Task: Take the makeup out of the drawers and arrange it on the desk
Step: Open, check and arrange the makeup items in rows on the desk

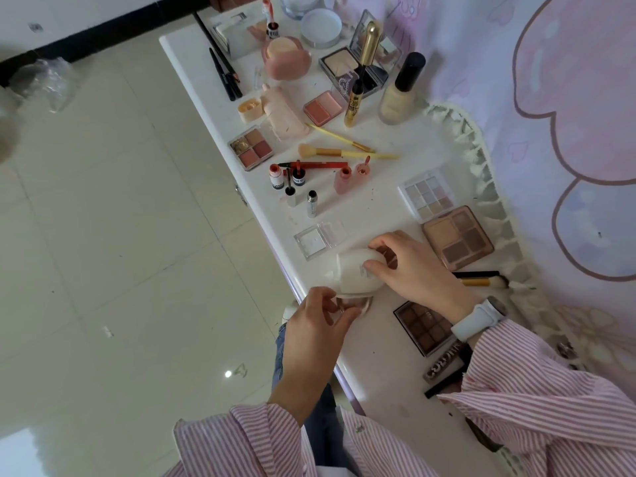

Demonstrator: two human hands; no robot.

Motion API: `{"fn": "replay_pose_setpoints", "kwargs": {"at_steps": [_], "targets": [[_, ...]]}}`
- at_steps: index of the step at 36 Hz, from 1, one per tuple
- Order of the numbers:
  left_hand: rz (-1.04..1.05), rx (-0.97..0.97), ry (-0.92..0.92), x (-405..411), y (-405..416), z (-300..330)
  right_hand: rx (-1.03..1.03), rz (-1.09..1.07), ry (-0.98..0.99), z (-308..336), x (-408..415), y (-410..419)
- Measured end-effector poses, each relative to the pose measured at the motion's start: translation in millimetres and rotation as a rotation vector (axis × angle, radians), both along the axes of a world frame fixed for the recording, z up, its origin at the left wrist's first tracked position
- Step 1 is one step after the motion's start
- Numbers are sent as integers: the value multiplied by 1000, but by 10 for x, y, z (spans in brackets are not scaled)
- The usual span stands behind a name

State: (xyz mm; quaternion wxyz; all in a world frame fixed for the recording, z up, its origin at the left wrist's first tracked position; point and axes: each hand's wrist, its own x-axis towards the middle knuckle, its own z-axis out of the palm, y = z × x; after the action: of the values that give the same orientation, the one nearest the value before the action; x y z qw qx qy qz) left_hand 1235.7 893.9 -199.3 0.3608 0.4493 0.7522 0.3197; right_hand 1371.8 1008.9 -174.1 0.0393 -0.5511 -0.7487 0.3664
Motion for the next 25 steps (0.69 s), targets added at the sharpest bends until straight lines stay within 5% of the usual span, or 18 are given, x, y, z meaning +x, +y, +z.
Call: {"fn": "replay_pose_setpoints", "kwargs": {"at_steps": [16,20,25], "targets": [[11,92,178,53,-21,-78,232,-86,177,21,197,-76],[35,264,340,19,-34,-163,498,-217,-43,48,342,72],[38,282,415,-32,-95,-259,384,-283,-402,-22,360,357]]}}
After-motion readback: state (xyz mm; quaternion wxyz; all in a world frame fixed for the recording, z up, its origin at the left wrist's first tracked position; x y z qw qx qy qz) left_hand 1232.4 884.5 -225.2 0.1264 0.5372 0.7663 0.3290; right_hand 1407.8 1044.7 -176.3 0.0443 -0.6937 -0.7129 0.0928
